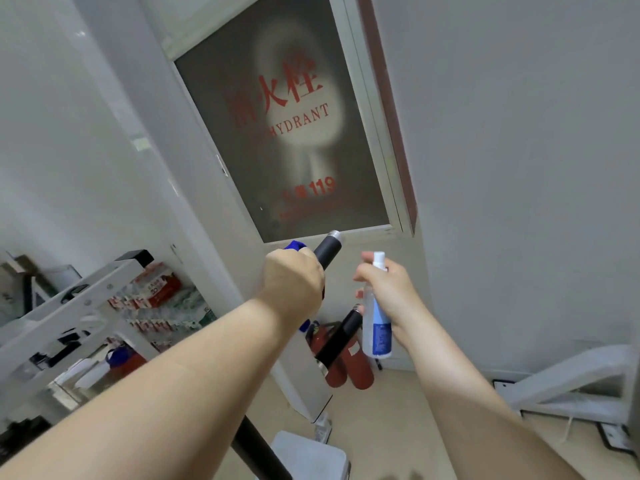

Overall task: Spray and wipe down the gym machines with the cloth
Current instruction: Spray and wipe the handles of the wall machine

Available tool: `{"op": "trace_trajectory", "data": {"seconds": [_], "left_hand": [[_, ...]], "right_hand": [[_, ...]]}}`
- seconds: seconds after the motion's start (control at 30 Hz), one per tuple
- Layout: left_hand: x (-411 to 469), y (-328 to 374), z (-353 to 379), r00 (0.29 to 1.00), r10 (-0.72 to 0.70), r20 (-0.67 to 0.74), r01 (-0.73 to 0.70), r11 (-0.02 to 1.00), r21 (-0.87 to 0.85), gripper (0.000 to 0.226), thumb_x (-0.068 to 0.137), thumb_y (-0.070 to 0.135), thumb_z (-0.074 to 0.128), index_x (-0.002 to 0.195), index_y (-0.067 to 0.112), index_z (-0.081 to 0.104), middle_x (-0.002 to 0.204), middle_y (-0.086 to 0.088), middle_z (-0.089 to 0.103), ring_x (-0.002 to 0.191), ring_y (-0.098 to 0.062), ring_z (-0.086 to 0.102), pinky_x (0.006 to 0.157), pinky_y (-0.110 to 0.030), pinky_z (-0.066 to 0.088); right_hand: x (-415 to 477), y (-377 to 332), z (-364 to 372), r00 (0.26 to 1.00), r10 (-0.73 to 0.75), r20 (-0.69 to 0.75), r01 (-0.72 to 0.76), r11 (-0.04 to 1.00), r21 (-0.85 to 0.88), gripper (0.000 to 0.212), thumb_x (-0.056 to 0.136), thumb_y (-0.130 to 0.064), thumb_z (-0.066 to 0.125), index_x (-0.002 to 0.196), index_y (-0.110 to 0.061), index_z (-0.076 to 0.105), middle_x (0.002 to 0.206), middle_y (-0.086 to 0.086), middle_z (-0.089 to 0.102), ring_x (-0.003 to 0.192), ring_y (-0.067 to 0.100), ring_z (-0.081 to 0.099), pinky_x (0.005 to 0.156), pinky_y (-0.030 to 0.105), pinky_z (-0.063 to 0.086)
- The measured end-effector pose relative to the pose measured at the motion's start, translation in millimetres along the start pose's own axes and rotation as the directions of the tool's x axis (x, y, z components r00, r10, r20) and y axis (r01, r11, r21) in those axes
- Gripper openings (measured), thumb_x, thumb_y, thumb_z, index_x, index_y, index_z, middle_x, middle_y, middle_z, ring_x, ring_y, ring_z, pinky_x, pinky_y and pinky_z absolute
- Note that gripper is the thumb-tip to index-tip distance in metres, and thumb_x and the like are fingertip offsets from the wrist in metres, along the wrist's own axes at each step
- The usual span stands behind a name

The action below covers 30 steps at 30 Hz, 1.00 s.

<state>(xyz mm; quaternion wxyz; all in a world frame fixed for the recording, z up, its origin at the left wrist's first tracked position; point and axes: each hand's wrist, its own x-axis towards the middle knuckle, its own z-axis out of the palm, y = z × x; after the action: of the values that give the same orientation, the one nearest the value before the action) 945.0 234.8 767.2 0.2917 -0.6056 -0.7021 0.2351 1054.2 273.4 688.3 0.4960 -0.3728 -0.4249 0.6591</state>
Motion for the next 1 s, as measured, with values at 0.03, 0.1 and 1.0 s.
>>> {"op": "trace_trajectory", "data": {"seconds": [0.03,0.1,1.0], "left_hand": [[-3,1,0,1.0,0.016,-0.02,-0.016,0.999,0.029,0.024,0.089,0.018,0.055,0.11,0.006,0.051,0.064,-0.001,0.028,0.05,-0.014,0.025,0.046,-0.027,0.016],[-4,3,3,0.997,0.059,-0.051,-0.056,0.996,0.063,0.023,0.089,0.019,0.056,0.107,0.006,0.051,0.067,-0.003,0.026,0.051,-0.013,0.022,0.047,-0.025,0.016],[33,19,-4,0.999,0.001,0.055,0.037,0.728,-0.684,0.048,0.076,0.022,0.067,0.111,0.009,0.037,0.128,-0.015,0.03,0.108,-0.036,0.046,0.084,-0.041,0.047]], "right_hand": [[5,-6,3,0.999,-0.025,0.03,0.026,1.0,-0.018,0.036,0.085,-0.006,0.054,0.12,-0.012,0.058,0.088,0.005,0.055,0.075,0.02,0.053,0.059,0.032,0.047],[16,-16,10,0.993,-0.04,0.112,0.048,0.997,-0.066,0.043,0.081,-0.006,0.053,0.124,-0.01,0.053,0.084,0.003,0.052,0.077,0.019,0.052,0.061,0.031,0.049],[32,1,2,0.979,0.059,0.196,-0.094,0.98,0.174,0.043,0.087,-0.001,0.05,0.125,-0.019,0.059,0.055,0.001,0.059,0.045,0.015,0.05,0.049,0.027,0.042]]}}
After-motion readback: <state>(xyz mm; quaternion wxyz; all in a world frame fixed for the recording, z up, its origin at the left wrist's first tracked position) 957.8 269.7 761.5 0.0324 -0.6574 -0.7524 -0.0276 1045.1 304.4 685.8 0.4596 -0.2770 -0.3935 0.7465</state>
